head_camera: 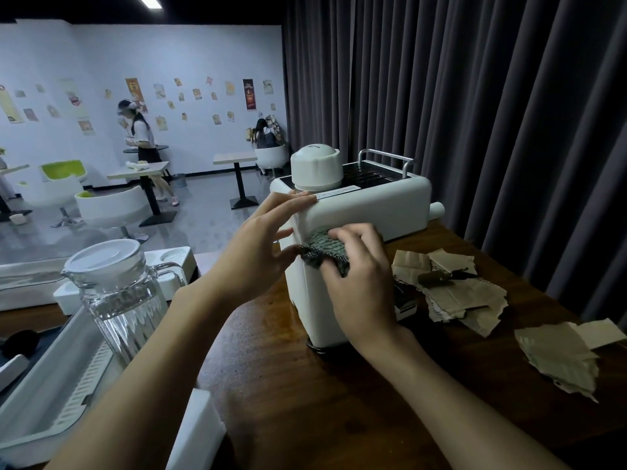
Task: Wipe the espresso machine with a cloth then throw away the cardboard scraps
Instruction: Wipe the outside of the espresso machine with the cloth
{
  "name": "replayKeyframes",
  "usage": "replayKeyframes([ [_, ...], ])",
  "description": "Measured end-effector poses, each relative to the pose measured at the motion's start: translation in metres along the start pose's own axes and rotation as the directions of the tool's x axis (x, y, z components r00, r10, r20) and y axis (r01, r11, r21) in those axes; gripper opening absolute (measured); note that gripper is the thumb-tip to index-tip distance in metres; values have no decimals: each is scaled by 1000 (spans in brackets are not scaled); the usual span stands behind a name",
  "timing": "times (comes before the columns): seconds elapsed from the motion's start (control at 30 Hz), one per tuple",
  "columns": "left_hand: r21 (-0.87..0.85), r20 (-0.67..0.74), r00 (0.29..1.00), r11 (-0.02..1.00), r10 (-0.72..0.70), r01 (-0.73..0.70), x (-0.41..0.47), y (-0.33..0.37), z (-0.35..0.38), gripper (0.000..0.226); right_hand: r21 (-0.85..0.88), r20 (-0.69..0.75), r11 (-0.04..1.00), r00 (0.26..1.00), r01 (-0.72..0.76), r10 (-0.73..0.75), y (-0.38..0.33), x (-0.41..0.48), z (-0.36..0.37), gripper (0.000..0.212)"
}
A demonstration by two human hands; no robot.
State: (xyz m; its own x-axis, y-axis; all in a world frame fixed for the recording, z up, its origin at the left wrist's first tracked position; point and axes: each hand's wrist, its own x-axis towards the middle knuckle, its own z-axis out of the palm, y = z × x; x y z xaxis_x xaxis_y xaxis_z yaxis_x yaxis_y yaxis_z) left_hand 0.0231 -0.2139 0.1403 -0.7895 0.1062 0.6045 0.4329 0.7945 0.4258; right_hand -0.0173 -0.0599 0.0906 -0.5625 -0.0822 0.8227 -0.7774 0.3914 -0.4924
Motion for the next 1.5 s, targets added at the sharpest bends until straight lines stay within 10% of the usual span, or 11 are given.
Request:
replayKeyframes([
  [0.4, 2, -22, 1000, 1000, -6, 6, 1, 1, 1, 64, 48, -263, 928, 891, -370, 369, 62, 68, -47, 30],
  [0.9, -83, -99, 994, 996, -42, 34, -1, 0, 8, 82, -65, -47, 990, 991, 125, -128, 5, 33, -10, 39],
  [1.27, -71, -111, 993, 997, -41, 33, 1, 3, 8, 63, -34, -230, 978, 954, -208, 195, 62, 73, -50, 32],
  [1.5, -61, -115, 992, 998, -42, 35, 0, 2, 9, 62, -46, -249, 984, 956, -174, 157, 44, 61, -34, 33],
])
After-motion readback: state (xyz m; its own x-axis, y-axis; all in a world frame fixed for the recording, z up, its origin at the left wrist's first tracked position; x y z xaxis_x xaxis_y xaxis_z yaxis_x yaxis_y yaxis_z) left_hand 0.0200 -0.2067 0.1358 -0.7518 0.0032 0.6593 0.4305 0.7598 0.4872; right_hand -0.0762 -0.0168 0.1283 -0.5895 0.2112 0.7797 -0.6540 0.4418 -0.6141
